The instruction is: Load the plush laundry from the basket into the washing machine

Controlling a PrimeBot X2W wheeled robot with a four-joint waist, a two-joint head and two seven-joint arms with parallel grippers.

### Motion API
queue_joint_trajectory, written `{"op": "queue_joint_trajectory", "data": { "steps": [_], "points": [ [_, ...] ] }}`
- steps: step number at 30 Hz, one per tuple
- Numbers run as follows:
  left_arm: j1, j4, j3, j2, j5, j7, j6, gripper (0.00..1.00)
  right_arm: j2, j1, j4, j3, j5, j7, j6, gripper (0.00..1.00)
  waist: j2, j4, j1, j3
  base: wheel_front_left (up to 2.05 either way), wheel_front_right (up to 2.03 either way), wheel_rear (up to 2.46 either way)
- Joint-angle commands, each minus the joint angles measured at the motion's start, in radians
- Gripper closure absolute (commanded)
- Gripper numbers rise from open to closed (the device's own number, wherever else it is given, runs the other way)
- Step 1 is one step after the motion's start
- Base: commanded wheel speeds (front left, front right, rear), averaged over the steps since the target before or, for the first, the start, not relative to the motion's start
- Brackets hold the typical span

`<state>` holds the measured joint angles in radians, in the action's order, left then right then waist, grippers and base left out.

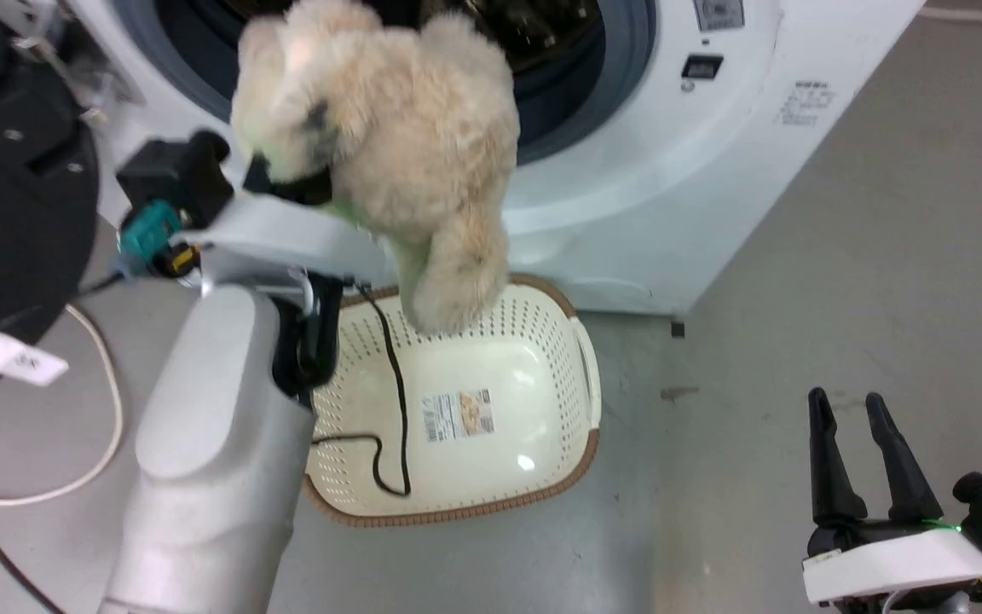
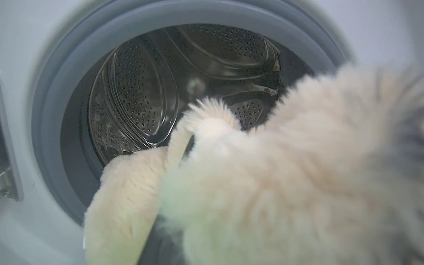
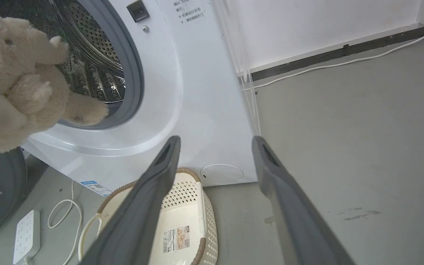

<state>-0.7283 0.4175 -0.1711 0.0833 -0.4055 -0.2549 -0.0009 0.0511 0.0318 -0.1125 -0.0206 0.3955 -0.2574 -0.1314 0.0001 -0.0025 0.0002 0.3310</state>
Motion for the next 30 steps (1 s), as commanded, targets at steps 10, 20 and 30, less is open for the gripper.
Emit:
{"op": "queue_joint_trajectory", "data": {
  "steps": [10,20,30],
  "points": [
    [-0.181,0.070,0.082,-0.013,0.074,-0.007,-0.049,1.00,-0.001,0.057,0.025,0.012,-0.001,-0.004,0.001,0.00,-0.0001,-0.066,-0.0002,0.128,0.00,0.00,0.00],
    [-0.343,0.094,0.153,0.029,0.134,-0.007,-0.077,1.00,-0.001,0.088,0.062,0.023,0.013,-0.004,0.001,0.00,-0.0001,-0.130,-0.0002,0.257,0.00,0.00,0.00],
    [-0.453,0.085,0.195,0.061,0.192,-0.007,-0.094,1.00,-0.001,0.083,0.102,0.032,0.032,-0.004,0.001,0.00,-0.0001,-0.183,-0.0002,0.355,0.00,0.00,0.00]
  ]
}}
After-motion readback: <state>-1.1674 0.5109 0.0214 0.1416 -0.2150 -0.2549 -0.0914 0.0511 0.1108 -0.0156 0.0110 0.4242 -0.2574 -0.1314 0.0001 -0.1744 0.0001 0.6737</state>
